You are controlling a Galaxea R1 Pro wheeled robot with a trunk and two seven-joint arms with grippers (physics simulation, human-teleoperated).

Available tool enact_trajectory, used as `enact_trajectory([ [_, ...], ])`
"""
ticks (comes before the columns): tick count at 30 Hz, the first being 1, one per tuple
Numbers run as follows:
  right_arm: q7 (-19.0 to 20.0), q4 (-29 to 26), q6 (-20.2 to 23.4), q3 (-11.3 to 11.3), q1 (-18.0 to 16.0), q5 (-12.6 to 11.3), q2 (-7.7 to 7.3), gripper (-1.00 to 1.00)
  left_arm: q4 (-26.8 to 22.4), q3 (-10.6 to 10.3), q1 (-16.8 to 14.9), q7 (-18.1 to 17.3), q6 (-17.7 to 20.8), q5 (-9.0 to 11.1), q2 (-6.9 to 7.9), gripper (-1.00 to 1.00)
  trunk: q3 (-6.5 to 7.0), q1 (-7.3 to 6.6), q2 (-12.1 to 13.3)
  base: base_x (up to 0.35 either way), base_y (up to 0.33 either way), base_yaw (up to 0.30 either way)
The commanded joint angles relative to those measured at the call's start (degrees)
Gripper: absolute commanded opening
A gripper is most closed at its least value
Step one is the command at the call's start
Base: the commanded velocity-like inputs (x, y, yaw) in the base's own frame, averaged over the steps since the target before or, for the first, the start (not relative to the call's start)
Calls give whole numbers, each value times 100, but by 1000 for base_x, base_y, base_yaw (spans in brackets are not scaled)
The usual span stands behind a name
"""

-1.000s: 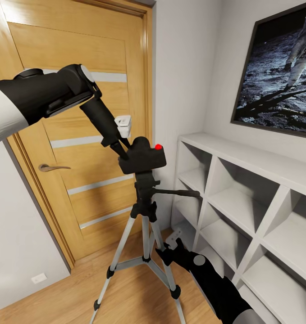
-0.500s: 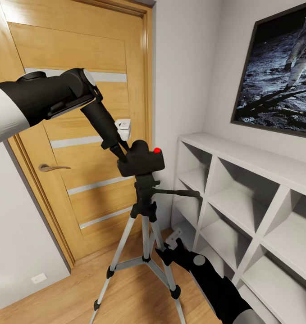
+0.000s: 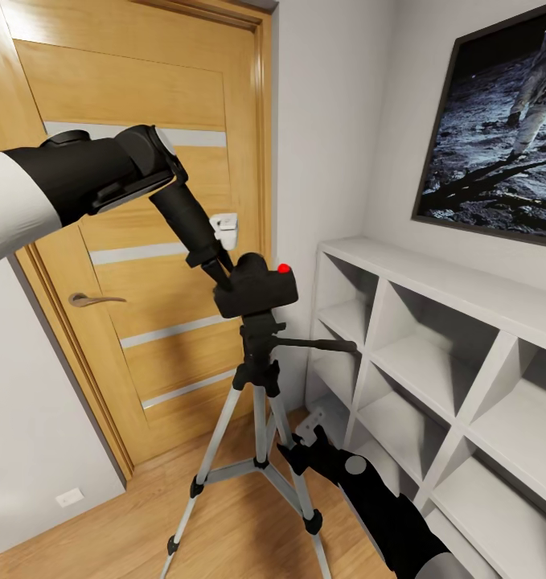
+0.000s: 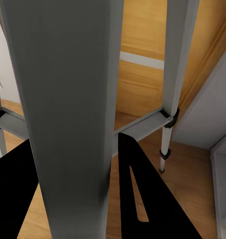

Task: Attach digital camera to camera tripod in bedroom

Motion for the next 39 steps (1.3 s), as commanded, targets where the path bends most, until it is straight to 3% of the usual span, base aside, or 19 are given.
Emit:
enact_trajectory([
  [1,28,13,4,19,2,-82,4,-100,32,-33,-16,-2,62,42,-33,-100,-17,6,-10,0,0,0],
  [9,28,13,4,19,2,-87,4,-100,219,-246,-16,-2,96,72,-231,-100,-17,6,-10,0,0,0],
  [16,28,13,7,19,2,-88,2,-100,252,-335,-20,-2,134,241,-248,-100,-17,6,-10,0,0,0],
  [27,28,13,2,19,2,-89,3,-100,258,-352,-24,-2,141,282,-251,-100,-17,6,-10,0,0,0],
  [28,28,13,2,19,2,-89,3,-100,259,-354,-24,-2,141,283,-252,100,-17,6,-10,0,0,0],
  [39,28,13,2,11,2,-89,-5,-100,259,-356,-21,-2,142,285,-239,100,-17,6,-10,0,0,0],
])
